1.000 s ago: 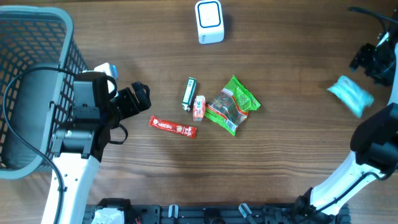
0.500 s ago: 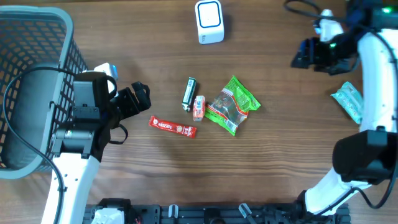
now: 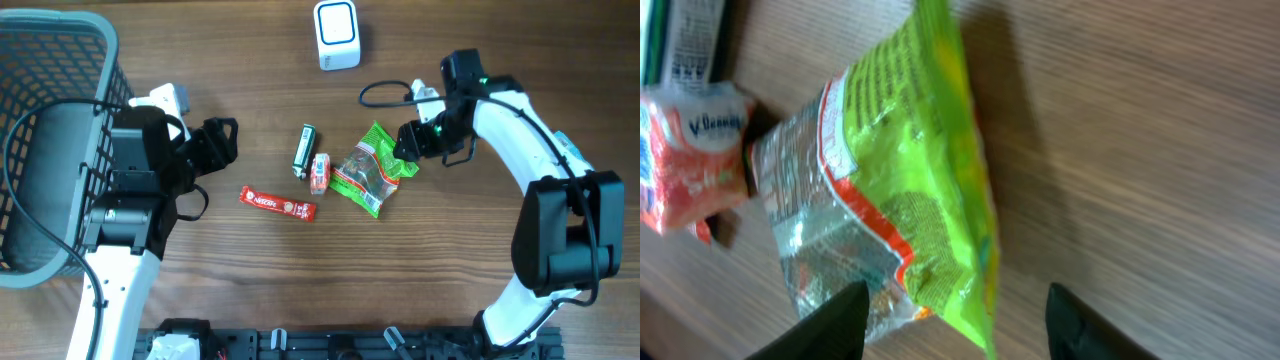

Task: Scan the item barcode
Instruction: 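Move both grippers to the green snack bag on the table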

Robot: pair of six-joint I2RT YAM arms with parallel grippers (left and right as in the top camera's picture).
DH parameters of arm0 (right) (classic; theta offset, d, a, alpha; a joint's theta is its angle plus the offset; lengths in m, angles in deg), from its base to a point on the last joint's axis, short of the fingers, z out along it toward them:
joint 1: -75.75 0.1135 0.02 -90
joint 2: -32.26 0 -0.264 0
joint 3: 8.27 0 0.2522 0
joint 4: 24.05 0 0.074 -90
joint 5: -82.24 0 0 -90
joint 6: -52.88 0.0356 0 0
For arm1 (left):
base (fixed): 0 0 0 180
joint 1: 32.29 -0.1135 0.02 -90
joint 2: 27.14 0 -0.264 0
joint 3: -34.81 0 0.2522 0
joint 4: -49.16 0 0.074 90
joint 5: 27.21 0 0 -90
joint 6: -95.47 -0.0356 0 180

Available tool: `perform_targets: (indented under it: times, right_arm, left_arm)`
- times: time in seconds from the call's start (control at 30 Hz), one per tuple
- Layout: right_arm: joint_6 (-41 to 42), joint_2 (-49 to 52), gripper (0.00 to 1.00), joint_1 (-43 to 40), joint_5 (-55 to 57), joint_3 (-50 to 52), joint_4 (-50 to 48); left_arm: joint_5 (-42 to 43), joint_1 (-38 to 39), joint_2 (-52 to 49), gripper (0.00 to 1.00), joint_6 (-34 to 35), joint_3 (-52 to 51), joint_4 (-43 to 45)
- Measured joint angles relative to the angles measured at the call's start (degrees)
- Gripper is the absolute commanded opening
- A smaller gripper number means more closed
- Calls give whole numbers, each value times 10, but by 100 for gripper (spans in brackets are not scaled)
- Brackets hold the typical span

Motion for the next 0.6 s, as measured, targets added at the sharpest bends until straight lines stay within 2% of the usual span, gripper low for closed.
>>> perform_targets:
  times: [0.07,0.17,0.27,0.4,0.6]
  right_arm:
    - [1,0,4,3,-18,29,-33]
    - [1,0,4,3,-22,47,-35]
    - [12,0,4,3,5,47,-4]
    - [59,0,4,0,54,48,50]
    - [78,0,4,-2,58,48,81]
  left_arm:
    - [36,16,-10,4,10,2,-14]
    - [75,87,-68,4,39,3,-52]
    - [90,183,-149,4,53,3,-49]
    - [98,280,-223,4,66,3,0]
    - [78,354,-295,4,129,3,69]
